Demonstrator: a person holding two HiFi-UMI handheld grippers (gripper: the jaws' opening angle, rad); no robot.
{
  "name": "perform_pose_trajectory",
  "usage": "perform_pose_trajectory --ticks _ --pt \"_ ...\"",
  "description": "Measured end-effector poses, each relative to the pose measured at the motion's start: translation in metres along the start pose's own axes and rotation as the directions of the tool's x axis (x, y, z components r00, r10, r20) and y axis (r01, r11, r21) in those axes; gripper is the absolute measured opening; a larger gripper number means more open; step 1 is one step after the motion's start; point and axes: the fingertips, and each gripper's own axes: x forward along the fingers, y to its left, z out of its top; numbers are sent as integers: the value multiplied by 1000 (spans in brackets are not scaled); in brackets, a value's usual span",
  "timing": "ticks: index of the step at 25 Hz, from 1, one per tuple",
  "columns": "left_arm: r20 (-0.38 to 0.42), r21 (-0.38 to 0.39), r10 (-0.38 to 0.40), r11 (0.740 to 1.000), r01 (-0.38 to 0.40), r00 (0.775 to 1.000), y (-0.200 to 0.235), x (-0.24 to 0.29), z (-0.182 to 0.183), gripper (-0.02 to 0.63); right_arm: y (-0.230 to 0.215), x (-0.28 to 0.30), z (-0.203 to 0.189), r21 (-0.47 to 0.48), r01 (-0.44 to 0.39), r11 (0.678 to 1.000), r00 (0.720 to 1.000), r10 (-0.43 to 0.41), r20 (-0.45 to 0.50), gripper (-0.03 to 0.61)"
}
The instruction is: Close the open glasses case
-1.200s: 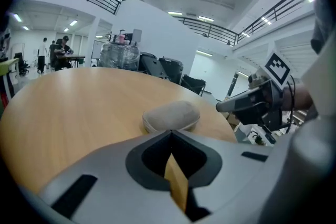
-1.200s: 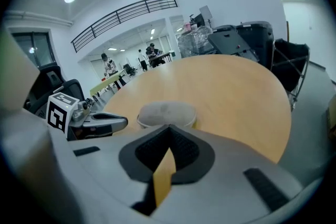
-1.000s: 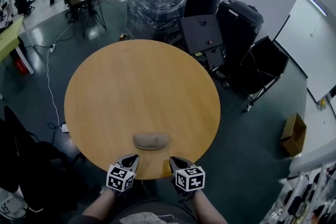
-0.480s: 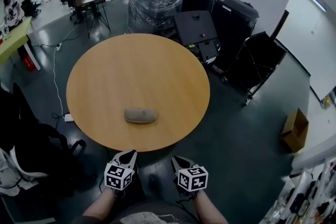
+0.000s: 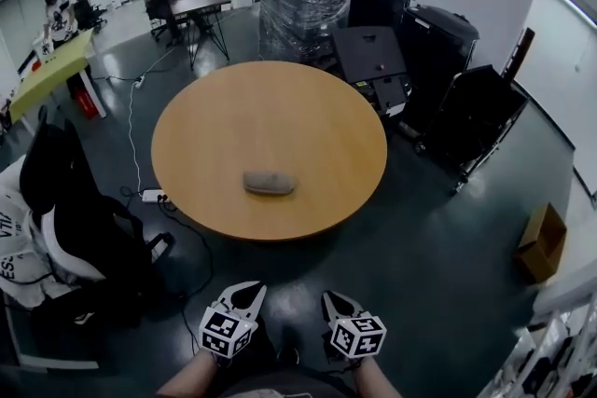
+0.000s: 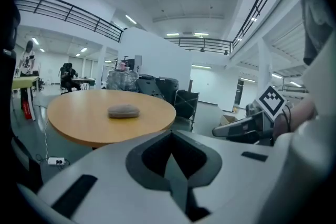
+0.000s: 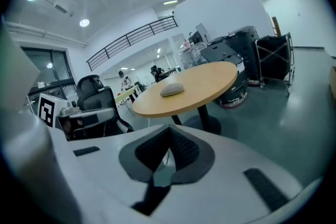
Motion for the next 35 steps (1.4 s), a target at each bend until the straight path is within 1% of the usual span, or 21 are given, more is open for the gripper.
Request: perform_pose_trajectory --ticks 3,5,7,10,13,18,24,28,30,33,35 --pt "8 -27 21 999 -20 1000 -12 -16 -7 8 17 -8 -3 1 -69 998 996 69 62 -11" --pt "17 -31 31 999 -30 999 -18 -28 -9 8 32 -13 -7 14 -125 992 989 124 78 -11" --pt "20 -36 39 999 -38 999 -19 -38 -13 8 44 -18 -8 10 -149 989 984 147 102 -11" --pt "8 -59 50 997 -50 999 -17 -51 -24 8 53 -25 -4 -18 -137 990 980 138 143 -11" --pt "4 -79 61 995 -60 998 -10 -63 -34 8 61 -26 -3 -25 -137 990 979 140 150 -11" --pt "25 -103 59 993 -56 998 -4 -88 -41 8 81 -31 -6 -62 -123 990 978 132 162 -11" --pt "52 -105 49 993 -44 997 10 -131 -39 8 139 -39 -9 -137 -128 982 974 151 171 -11" --pt "74 -104 49 994 -42 996 14 -157 -40 8 171 -47 -17 -150 -120 981 975 145 170 -11" --pt "78 -101 44 994 -36 996 13 -167 -43 8 188 -56 -20 -187 -117 975 974 149 171 -11" --pt "71 -107 34 994 -27 997 12 -179 -53 8 205 -65 -28 -249 -97 964 975 142 172 -11" --pt "76 -109 25 994 -17 997 8 -188 -56 8 209 -72 -35 -248 -79 966 977 125 175 -11"
